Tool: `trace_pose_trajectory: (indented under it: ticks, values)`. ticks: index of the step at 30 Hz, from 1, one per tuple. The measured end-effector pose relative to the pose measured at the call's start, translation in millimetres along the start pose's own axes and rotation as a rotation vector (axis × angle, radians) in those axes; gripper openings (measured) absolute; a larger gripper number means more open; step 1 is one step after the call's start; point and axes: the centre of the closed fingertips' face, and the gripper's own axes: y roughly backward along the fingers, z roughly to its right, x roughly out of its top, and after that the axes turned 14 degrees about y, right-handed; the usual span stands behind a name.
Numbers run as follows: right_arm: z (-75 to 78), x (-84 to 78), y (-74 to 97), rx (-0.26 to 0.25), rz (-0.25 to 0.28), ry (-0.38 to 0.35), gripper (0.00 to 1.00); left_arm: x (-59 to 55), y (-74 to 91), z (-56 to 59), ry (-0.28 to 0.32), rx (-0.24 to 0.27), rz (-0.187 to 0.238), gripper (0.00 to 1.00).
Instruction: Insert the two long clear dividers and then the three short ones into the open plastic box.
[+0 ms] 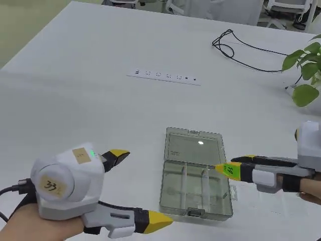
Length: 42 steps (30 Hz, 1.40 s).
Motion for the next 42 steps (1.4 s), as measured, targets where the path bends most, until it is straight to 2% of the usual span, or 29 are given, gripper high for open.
trace_pose_trajectory:
  ticks: [3, 7, 12, 19, 22, 24, 30, 35, 37, 39, 42]
  values:
    - [-1.1, -9.2, 6.3, 0.003, -0.050, 0.099, 0.49, 1.1, 1.5, -0.3, 0.015, 0.005, 0.009, 1.00]
    - [-2.0, -22.3, 10.9, 0.025, -0.092, 0.150, 0.52, -0.1, 4.1, -0.6, 0.012, 0.009, 0.013, 1.00]
    - [1.6, -30.6, 14.0, 0.042, -0.117, 0.268, 0.61, -4.0, 9.7, -3.0, 0.011, 0.014, 0.009, 1.00]
    - [23.0, -60.7, 17.4, 0.073, -0.254, 0.436, 0.64, -6.9, 9.6, -6.6, 0.022, 0.020, 0.008, 1.00]
    - [31.5, -74.4, 16.0, 0.083, -0.329, 0.509, 0.64, -8.2, 8.1, -6.5, 0.025, 0.018, 0.006, 1.00]
    - [36.8, -78.8, 13.6, 0.090, -0.348, 0.563, 0.63, -8.4, 7.5, -6.3, 0.026, 0.016, 0.006, 1.00]
    - [54.6, -107.8, 8.2, 0.138, -0.489, 0.662, 0.58, -9.5, 6.0, -5.4, 0.030, 0.014, 0.004, 1.00]
    - [66.9, -122.0, -0.7, 0.155, -0.540, 0.723, 0.56, -11.0, 5.9, -5.6, 0.041, 0.015, 0.004, 1.00]
    - [78.6, -137.7, -7.3, 0.179, -0.571, 0.749, 0.53, -11.5, 6.0, -5.9, 0.043, 0.016, 0.003, 1.00]
    - [79.2, -141.7, -5.4, 0.192, -0.600, 0.772, 0.49, -11.8, 6.1, -6.2, 0.044, 0.018, 0.001, 1.00]
    - [86.8, -149.7, -8.1, 0.201, -0.637, 0.780, 0.49, -12.7, 6.5, -7.8, 0.047, 0.021, -0.001, 1.00]
